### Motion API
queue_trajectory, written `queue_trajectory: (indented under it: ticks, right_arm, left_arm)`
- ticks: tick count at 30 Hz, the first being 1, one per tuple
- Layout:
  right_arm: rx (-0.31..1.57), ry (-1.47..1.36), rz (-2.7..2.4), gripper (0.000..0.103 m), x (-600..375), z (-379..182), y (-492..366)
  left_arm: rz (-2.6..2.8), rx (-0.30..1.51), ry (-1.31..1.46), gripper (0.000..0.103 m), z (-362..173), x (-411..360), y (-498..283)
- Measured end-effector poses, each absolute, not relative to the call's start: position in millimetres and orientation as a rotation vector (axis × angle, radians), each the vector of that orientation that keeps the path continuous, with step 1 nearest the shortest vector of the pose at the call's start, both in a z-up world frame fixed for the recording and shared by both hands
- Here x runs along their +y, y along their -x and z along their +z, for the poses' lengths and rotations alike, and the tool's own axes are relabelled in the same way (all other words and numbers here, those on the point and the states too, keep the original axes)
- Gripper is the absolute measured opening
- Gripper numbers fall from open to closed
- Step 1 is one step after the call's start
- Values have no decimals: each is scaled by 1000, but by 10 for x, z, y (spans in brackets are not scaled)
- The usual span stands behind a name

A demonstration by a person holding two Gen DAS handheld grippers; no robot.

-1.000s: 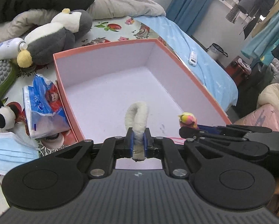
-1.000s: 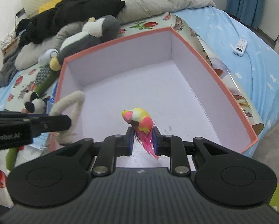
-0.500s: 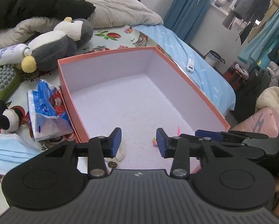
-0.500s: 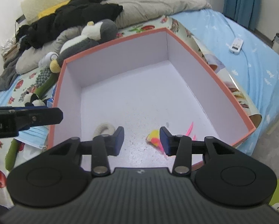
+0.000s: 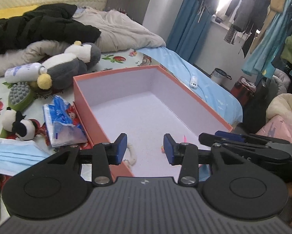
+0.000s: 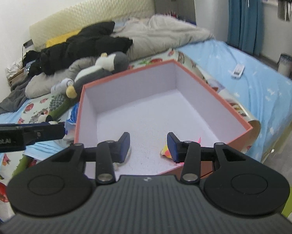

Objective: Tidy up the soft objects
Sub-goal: 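Open right gripper dropping bird toy while left drops white loop into box, then withdraw both open grippers from the box toward the mask and tissue packet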

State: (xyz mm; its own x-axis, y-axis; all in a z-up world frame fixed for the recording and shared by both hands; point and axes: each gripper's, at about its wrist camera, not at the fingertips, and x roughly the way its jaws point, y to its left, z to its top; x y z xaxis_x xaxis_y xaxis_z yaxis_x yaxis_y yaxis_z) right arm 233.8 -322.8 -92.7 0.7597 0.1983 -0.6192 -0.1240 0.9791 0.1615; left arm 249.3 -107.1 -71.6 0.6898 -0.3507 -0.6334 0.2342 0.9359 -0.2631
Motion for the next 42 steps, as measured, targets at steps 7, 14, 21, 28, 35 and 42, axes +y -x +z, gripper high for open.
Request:
queue_trajectory:
  ticks: [7,14,21,28,35,42]
  right_arm:
    - [644,-117,205,45,-3086,-870,-2082]
    - [643,-113,233,45,-2930,-867,-1865]
    - [660,-93,267,45,-2716,-883,-1632]
    - [680,-71,323,45,-2431,-952,-1488]
    - [719,-14,424,45,-2073,-1058,-1504]
    - [703,65,490,45,-1729,-1129,-1688]
  left_arm:
    - [-305,706,191,47,-701,-953,-2165]
    - [-262,690,221,47,-694,-758,-1833]
    - [-210,684,251,47,-658,-506,-1526]
    - [-143,705,325,47,-822,-314,-1213]
    - [-20,733,428,47,-1186,52,-1080]
    - [38,734,574,47,-1483,421,-1190]
